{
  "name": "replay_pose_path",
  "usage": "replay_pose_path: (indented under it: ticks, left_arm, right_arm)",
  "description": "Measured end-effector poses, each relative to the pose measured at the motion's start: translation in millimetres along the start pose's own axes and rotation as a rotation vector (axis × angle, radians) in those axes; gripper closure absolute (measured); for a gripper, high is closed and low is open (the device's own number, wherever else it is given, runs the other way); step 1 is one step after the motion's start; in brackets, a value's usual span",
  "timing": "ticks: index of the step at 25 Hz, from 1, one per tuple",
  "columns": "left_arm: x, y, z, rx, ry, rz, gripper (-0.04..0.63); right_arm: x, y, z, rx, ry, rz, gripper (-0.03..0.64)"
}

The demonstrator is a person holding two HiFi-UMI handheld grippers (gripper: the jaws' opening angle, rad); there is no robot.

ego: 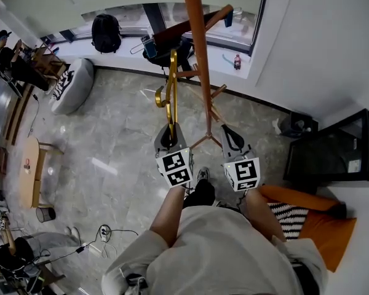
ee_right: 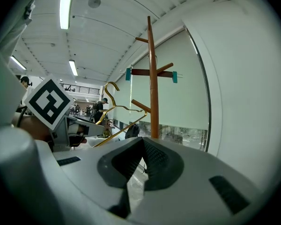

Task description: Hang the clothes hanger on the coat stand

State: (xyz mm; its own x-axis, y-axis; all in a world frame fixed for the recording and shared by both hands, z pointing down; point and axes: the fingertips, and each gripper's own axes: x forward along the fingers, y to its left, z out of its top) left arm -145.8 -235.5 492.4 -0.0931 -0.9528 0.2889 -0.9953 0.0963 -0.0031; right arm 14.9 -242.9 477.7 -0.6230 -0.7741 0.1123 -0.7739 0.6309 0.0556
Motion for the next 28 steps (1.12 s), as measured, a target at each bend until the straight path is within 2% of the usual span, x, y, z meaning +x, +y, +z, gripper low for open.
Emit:
replay_pose_path:
  ticks: [8, 17, 28]
  left_arm:
    - [36, -10, 3, 0.019, 0.014, -0.011, 0.543]
    - [61, -21, 4, 0.006, 0.030, -0.042, 0.543]
    - [83, -30, 5, 0.025, 0.042, -0.060, 0.543]
  right_arm:
    - [13, -15, -6, 0.006, 0.015, -0.029, 0.612]
    - [24, -31, -9, 0.006, 0.033, -0.049, 0.612]
    - [36, -41, -13, 0.008, 0.053, -0.058, 0.612]
